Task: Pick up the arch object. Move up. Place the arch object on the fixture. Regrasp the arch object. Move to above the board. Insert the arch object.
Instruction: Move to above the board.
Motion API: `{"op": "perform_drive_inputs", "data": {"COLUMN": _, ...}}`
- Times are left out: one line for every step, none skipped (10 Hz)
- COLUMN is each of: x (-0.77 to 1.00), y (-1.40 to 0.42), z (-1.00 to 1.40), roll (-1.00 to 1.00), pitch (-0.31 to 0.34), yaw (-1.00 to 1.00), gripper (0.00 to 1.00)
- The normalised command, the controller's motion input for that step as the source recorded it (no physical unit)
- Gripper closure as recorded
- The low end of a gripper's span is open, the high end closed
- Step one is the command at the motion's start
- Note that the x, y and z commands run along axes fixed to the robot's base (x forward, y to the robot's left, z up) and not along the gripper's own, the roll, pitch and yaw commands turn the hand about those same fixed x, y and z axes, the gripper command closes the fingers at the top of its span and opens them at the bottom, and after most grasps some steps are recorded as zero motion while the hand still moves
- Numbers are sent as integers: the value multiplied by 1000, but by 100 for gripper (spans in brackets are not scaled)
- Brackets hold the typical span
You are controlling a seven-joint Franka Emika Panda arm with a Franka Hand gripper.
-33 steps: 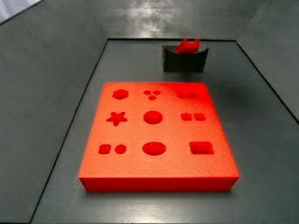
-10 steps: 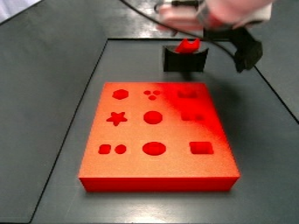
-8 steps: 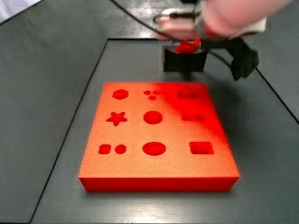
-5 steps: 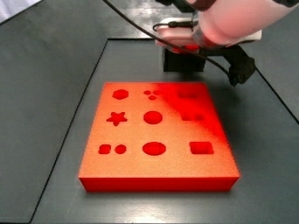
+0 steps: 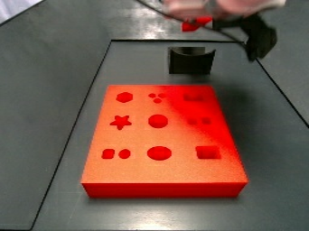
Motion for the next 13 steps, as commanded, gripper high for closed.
{"op": "perform_drive_inputs", "data": {"x": -30, "y": 68, "z": 1000, "roll": 95, "pitch": -137, "yaw": -188, "gripper": 100}}
{"op": "perform_drive_inputs", "data": {"x": -30, "y": 67, "z": 1000, "roll": 68, "pitch": -93, "yaw": -212, "gripper": 100}}
{"op": "perform_drive_inputs", "data": {"x": -31, "y": 67, "z": 1000, "roll": 40, "pitch": -37, "yaw": -222, "gripper": 100}}
{"op": "perform_drive_inputs", "data": {"x": -35, "y": 66, "z": 1000, "roll": 23, "pitch": 1, "yaw": -218, "gripper": 100}}
{"op": "perform_drive_inputs", "data": {"x": -44, "y": 65, "z": 1000, "roll": 3, "pitch": 52, "yaw": -189, "gripper": 100}}
{"op": "perform_drive_inputs", "data": {"x": -51, "y": 64, "z": 1000, "roll": -11, "pitch": 88, "yaw": -160, "gripper": 100}}
{"op": "perform_drive_inputs", "data": {"x": -53, "y": 60, "z": 1000, "roll": -22, "pitch": 111, "yaw": -137, "gripper": 100}}
{"op": "perform_drive_inputs", "data": {"x": -50, "y": 38, "z": 757, "roll": -37, "pitch": 152, "yaw": -90, "gripper": 100}}
{"op": "perform_drive_inputs", "data": {"x": -46, "y": 24, "z": 566, "roll": -40, "pitch": 176, "yaw": -53, "gripper": 100}}
{"op": "perform_drive_inputs", "data": {"x": -34, "y": 9, "z": 317, "roll": -46, "pitch": 200, "yaw": 0, "gripper": 100}}
{"op": "perform_drive_inputs", "data": {"x": -24, "y": 3, "z": 191, "roll": -49, "pitch": 206, "yaw": 26, "gripper": 100}}
{"op": "perform_drive_inputs", "data": {"x": -600, "y": -1000, "z": 106, "roll": -1000, "pitch": 68, "yaw": -81, "gripper": 100}}
{"op": "perform_drive_inputs", "data": {"x": -599, "y": -1000, "z": 114, "roll": -1000, "pitch": 60, "yaw": -69, "gripper": 100}}
